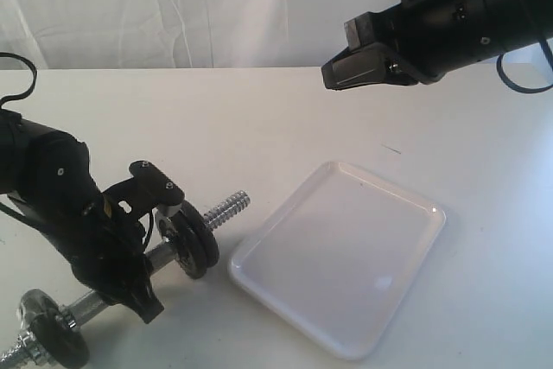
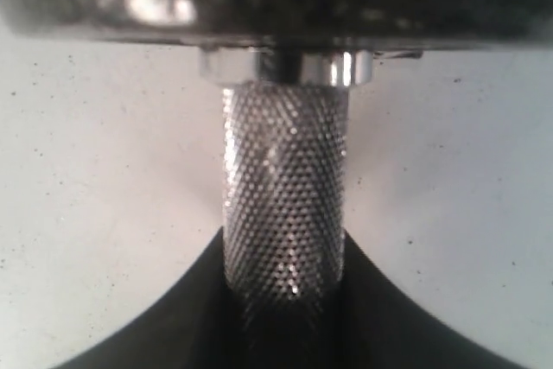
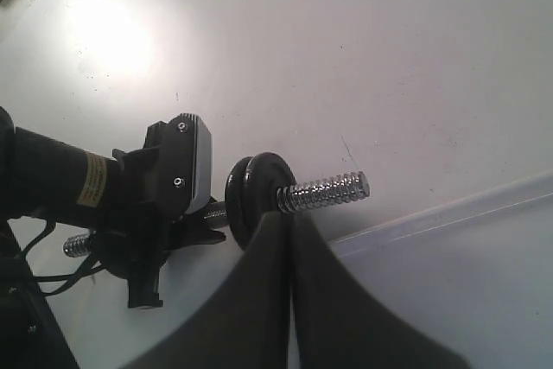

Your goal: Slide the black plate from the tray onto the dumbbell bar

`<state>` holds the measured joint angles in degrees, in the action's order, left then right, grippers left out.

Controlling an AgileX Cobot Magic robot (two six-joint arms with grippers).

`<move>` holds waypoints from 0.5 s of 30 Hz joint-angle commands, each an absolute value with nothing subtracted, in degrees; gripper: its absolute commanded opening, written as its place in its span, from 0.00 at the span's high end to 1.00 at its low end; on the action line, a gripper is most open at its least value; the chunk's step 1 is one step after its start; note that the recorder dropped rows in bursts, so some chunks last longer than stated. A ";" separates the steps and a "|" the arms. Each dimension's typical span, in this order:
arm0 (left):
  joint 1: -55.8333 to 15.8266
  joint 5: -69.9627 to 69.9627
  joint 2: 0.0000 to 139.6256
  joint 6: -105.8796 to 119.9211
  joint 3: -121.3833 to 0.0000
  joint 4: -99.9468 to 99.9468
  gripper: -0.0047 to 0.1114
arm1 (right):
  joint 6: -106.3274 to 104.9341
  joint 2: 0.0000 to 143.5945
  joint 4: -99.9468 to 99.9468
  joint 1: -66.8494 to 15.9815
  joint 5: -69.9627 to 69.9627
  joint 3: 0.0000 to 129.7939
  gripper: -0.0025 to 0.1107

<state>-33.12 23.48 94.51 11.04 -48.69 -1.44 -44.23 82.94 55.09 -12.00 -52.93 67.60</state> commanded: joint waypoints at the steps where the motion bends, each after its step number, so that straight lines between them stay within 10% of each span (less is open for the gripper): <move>1: -33.29 21.02 93.92 10.24 -48.75 -2.24 0.96 | -44.69 82.44 55.37 -12.29 -53.00 67.25 0.98; 15: -33.29 16.33 91.42 10.24 -48.75 -2.46 0.96 | -44.69 82.44 55.37 -12.29 -53.00 67.25 0.98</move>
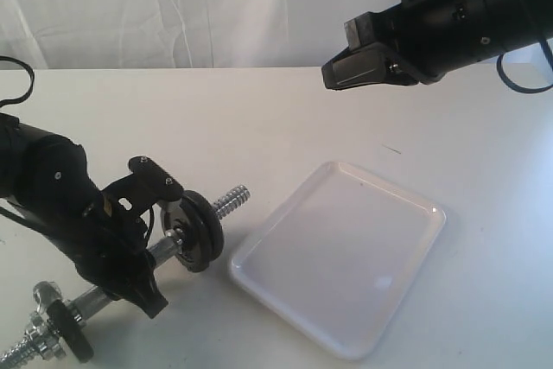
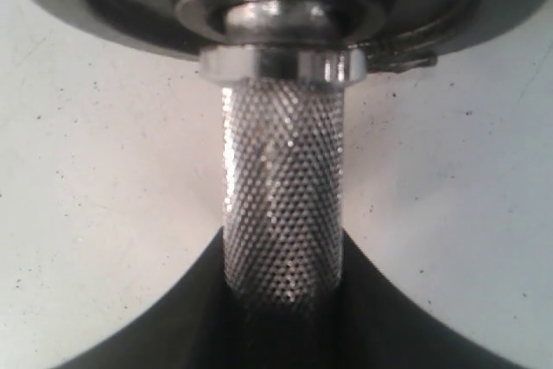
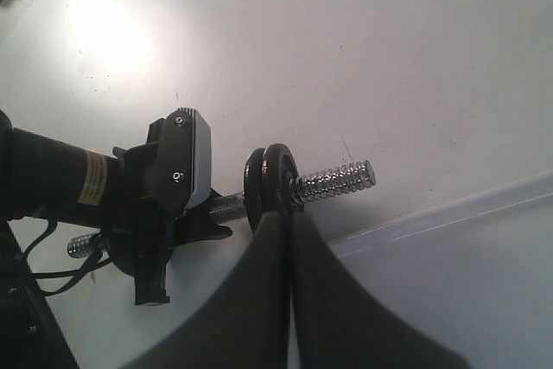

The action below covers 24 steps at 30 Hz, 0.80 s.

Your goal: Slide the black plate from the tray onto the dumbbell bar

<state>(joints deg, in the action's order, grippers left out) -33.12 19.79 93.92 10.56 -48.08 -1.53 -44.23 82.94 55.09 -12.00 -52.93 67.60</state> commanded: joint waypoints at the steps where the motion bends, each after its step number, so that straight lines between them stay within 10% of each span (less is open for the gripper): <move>1: -33.29 16.03 91.42 10.24 -48.75 -2.46 0.96 | -44.69 82.44 55.37 -12.29 -53.00 67.25 0.98; 24: -33.29 10.22 91.33 8.49 -48.75 -4.30 0.96 | -44.69 82.44 55.37 -12.29 -52.78 67.25 0.98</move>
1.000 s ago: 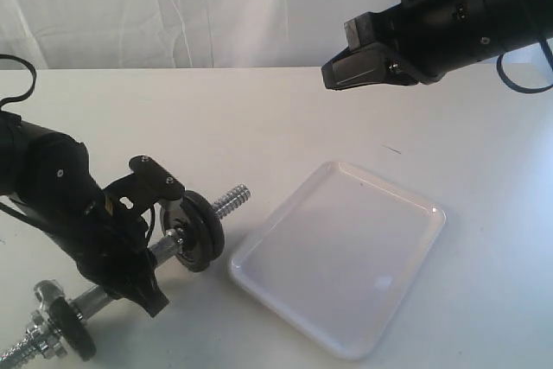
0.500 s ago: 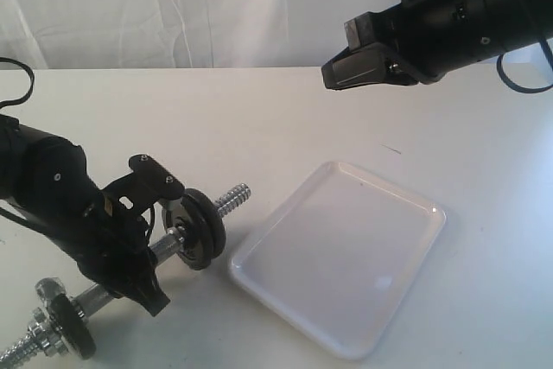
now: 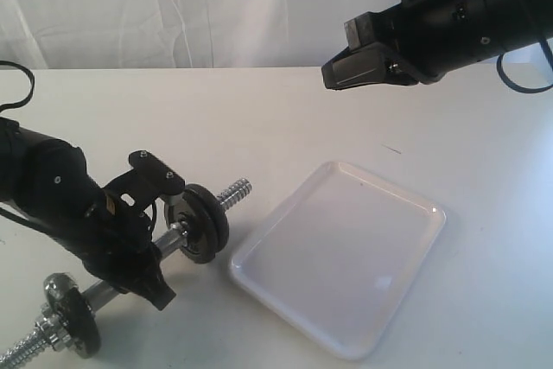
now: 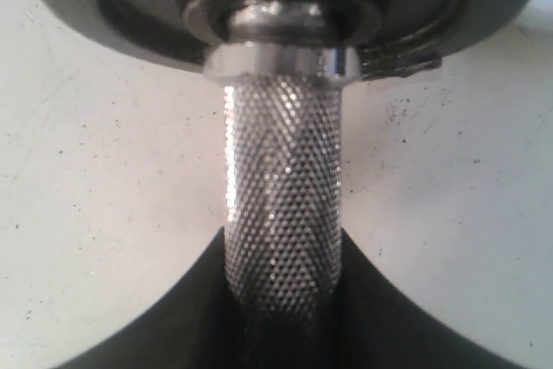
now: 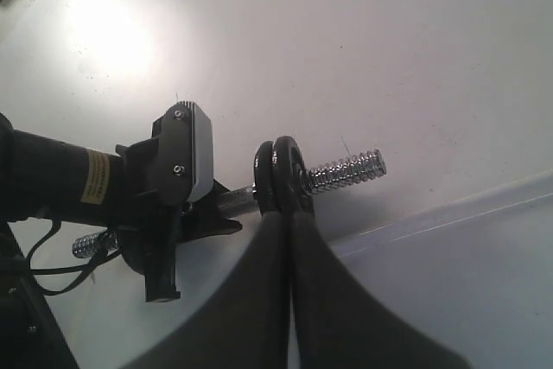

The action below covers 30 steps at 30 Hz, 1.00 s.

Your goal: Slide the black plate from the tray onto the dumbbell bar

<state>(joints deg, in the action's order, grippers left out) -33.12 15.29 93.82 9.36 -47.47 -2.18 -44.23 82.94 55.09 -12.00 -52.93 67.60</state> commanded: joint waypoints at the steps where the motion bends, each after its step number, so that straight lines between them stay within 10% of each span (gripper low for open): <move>1: -33.29 10.11 91.33 8.49 -48.75 -4.41 0.96 | -44.69 82.44 55.37 -12.29 -52.78 67.25 0.98; 30: -33.29 4.40 88.67 8.76 -51.68 -5.81 0.96 | -44.69 82.44 55.37 -12.29 -52.66 67.25 0.98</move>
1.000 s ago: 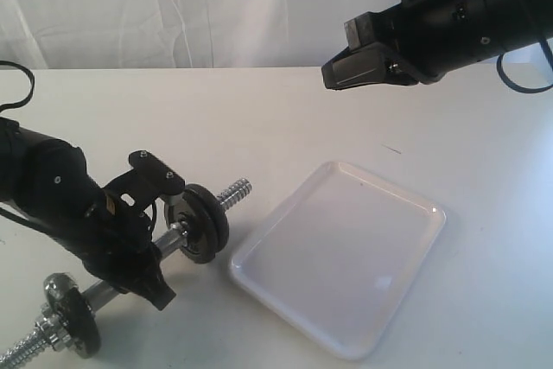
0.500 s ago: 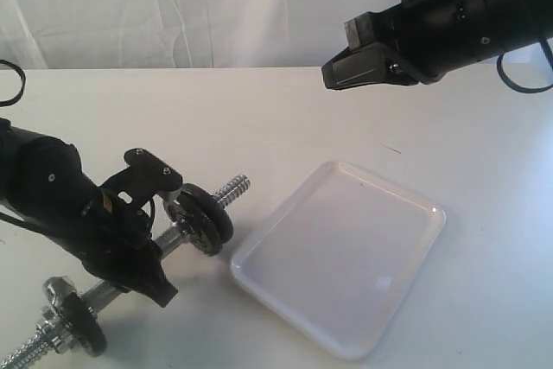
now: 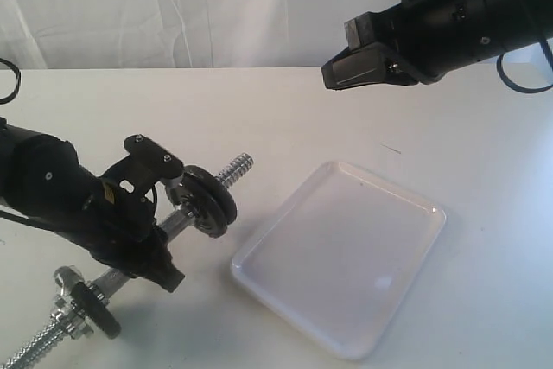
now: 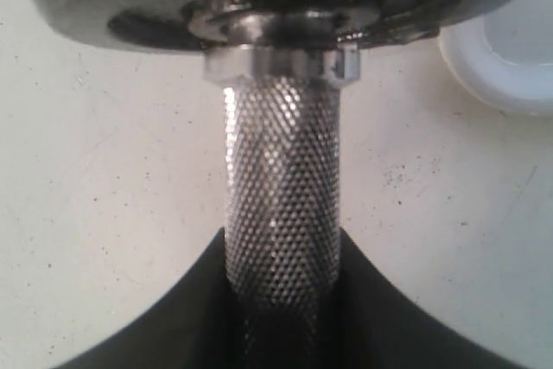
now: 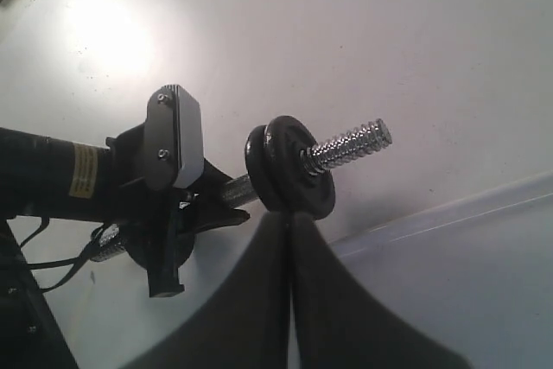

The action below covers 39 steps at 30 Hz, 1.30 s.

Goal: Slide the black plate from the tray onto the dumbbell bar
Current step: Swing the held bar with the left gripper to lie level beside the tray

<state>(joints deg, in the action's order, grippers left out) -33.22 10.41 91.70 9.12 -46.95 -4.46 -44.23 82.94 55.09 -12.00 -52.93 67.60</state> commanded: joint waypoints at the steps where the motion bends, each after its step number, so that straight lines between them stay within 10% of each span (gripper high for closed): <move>1: -33.29 5.44 89.48 8.76 -53.00 -5.81 0.96 | -44.69 82.44 55.26 -12.29 -52.66 67.25 0.98; 39: -35.45 2.46 109.43 9.63 -78.09 -5.94 0.96 | -43.31 82.44 54.48 -12.29 -52.22 67.25 0.98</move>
